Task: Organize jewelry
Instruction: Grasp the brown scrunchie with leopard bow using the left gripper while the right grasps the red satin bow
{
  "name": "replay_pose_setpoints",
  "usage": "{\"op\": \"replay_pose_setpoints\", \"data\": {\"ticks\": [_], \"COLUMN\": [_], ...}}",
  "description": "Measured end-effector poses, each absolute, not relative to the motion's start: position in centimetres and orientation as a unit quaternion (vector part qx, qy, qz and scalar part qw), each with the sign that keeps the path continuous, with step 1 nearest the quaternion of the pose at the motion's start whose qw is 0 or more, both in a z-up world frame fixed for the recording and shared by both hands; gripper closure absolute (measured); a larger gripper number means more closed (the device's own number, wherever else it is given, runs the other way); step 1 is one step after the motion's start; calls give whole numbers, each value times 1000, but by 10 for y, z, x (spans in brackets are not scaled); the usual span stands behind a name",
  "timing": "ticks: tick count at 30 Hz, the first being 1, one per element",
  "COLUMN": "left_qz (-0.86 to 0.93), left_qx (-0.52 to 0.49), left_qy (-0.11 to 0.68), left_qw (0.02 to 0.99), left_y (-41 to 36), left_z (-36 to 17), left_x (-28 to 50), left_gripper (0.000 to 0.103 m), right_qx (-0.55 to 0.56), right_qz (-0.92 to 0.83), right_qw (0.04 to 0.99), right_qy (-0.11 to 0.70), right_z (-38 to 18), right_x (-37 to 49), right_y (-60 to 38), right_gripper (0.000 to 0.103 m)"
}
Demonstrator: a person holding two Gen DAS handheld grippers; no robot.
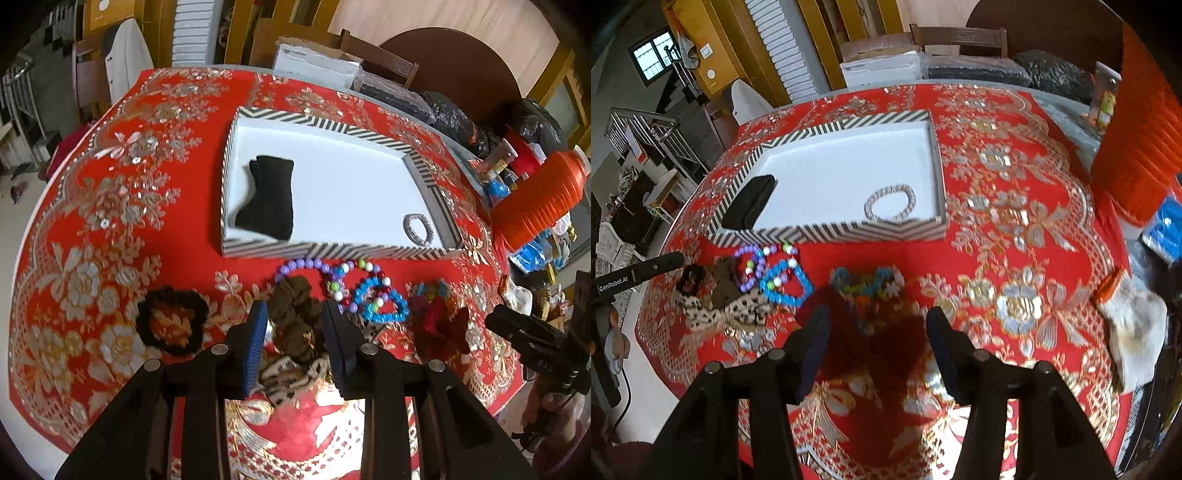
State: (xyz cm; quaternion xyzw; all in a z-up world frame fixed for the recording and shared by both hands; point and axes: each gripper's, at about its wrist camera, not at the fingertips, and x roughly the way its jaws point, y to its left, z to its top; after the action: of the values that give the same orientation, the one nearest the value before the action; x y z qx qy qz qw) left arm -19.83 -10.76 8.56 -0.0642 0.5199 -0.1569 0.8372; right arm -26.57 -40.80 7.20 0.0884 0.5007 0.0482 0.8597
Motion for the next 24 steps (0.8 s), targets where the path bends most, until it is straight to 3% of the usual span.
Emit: {"op": "replay_pose_setpoints", "data": {"ticks": [16,24], "left_qz": [-172,-177], "left_qx": [-73,-81], "left_qy": [547,562], "left_qw": [816,804], "left_y": [-116,-114], "left_z": [65,56], "left_x": [-208,-203], "left_gripper": [82,81], "right_qx": [101,57], "right_qz": [72,90], "right_qw": [845,848], "right_qy": [520,519], "right_z": [49,54], "right_x": [-281,-281], "right_y": [-397,-394], "right_gripper": [47,46]}}
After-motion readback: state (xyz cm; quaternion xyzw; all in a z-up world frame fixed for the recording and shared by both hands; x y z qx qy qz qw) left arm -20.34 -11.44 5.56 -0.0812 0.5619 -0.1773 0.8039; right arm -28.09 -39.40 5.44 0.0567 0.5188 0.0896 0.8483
